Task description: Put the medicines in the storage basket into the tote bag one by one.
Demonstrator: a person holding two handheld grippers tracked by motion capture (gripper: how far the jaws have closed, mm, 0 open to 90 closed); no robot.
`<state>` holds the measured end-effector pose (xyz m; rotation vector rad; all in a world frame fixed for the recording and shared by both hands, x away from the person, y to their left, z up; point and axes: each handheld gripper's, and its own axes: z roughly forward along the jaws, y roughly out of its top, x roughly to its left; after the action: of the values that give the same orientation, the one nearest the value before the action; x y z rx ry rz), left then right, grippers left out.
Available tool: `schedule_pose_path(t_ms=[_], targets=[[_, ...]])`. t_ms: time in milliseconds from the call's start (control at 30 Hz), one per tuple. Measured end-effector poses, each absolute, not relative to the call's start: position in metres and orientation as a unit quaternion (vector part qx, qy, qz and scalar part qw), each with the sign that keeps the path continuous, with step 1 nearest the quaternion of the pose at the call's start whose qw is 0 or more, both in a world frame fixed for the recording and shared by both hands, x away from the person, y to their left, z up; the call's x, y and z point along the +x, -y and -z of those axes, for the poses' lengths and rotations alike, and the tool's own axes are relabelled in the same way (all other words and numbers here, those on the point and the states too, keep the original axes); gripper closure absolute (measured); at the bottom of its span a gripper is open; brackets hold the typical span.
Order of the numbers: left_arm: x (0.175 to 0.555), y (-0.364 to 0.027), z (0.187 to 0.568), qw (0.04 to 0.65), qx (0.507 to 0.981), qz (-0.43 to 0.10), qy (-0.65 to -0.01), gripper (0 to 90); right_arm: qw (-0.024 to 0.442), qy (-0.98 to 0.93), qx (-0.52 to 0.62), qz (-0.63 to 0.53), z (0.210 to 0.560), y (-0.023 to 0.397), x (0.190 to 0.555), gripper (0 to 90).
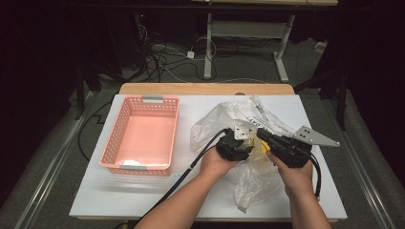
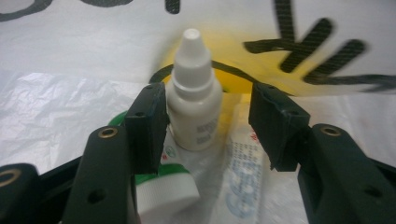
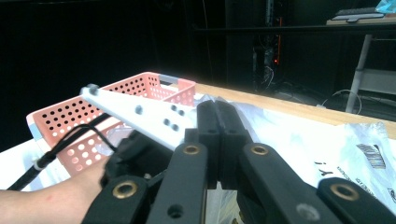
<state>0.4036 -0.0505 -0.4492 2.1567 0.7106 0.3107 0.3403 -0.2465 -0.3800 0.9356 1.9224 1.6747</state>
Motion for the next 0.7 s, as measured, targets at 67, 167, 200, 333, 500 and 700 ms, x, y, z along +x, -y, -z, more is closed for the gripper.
schedule_pose_path(t_ms=[67, 167, 200, 333, 500, 700], targets=[[0.399, 0.045, 0.448, 0.418, 0.854, -0.119, -0.286, 43.4, 0.211, -0.692, 0.337, -0.602, 0.38, 0.246, 0.34, 90.0], [0.392, 0.035, 0.447, 0.432, 0.847, -0.109, -0.29, 43.3, 0.212, -0.694, 0.335, -0.601, 0.38, 0.245, 0.34, 90.0], [0.389, 0.031, 0.447, 0.436, 0.846, -0.108, -0.288, 43.3, 0.212, -0.694, 0.335, -0.601, 0.38, 0.245, 0.339, 90.0], [0.374, 0.017, 0.444, 0.454, 0.839, -0.105, -0.282, 43.1, 0.214, -0.695, 0.333, -0.6, 0.379, 0.244, 0.339, 90.0], [0.353, 0.0, 0.437, 0.469, 0.838, -0.099, -0.261, 39.8, 0.214, -0.694, 0.334, -0.601, 0.378, 0.245, 0.338, 90.0], [0.333, -0.024, 0.43, 0.481, 0.835, -0.095, -0.25, 31.8, 0.216, -0.695, 0.333, -0.6, 0.377, 0.244, 0.337, 90.0]])
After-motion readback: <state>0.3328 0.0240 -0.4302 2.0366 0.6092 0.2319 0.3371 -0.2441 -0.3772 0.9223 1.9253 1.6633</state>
